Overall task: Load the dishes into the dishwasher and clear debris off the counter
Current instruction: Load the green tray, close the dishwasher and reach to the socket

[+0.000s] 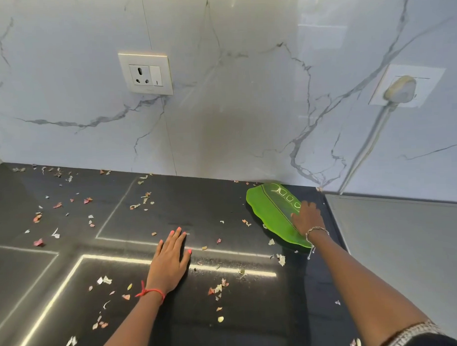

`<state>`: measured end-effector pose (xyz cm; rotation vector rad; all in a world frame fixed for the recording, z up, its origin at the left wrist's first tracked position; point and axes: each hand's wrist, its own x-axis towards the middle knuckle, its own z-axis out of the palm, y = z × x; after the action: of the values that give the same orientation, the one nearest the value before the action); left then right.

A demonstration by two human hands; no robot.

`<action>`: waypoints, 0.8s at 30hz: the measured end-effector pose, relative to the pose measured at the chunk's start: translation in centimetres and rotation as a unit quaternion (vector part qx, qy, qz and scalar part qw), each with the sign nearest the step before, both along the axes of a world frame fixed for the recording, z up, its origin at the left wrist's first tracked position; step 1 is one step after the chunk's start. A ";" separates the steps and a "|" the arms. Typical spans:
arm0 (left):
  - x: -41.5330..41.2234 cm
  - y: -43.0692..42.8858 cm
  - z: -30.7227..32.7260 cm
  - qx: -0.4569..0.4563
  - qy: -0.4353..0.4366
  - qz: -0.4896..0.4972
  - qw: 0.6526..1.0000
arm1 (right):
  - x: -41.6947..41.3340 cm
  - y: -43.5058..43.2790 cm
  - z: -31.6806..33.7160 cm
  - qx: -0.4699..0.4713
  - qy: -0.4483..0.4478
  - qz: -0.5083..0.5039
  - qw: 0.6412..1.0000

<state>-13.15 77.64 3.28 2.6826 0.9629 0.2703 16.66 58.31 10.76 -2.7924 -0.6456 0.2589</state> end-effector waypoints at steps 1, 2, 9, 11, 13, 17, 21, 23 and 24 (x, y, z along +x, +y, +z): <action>0.0 0.0 -0.1 0.000 -0.002 0.001 1.000 | 0.4 0.2 -0.2 -0.005 -0.003 -0.009 1.000; 0.0 0.0 0.0 0.000 -0.004 0.002 1.000 | 0.6 0.3 -0.3 -0.010 -0.001 -0.021 1.000; 0.1 0.0 0.1 -0.008 -0.001 0.007 1.000 | 2.4 0.7 -1.4 0.019 0.057 -0.112 0.992; 0.1 0.0 0.1 -0.005 -0.002 0.008 1.000 | 2.7 0.4 -1.5 0.084 0.098 -0.134 0.982; 0.1 -0.1 0.1 0.004 -0.002 0.009 1.000 | 2.9 0.3 -1.3 0.150 0.114 -0.140 0.972; 0.2 -0.2 0.2 0.002 -0.005 0.013 1.000 | 2.6 -0.2 -0.7 0.235 0.137 -0.143 0.952; 0.3 -0.8 0.7 -0.022 0.028 0.017 0.999 | 1.5 -1.6 -0.9 0.325 0.162 -0.165 0.917; 0.8 -1.0 1.3 -0.050 0.047 0.025 0.997 | 0.7 -2.4 -1.0 0.357 0.177 -0.171 0.901; 1.0 -1.3 1.7 -0.065 0.055 0.029 0.996 | 0.2 -2.8 -1.0 0.372 0.189 -0.173 0.892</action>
<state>-12.16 76.37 5.01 2.5766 1.0543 0.0692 16.86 55.51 9.75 -1.9812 -0.0954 0.3705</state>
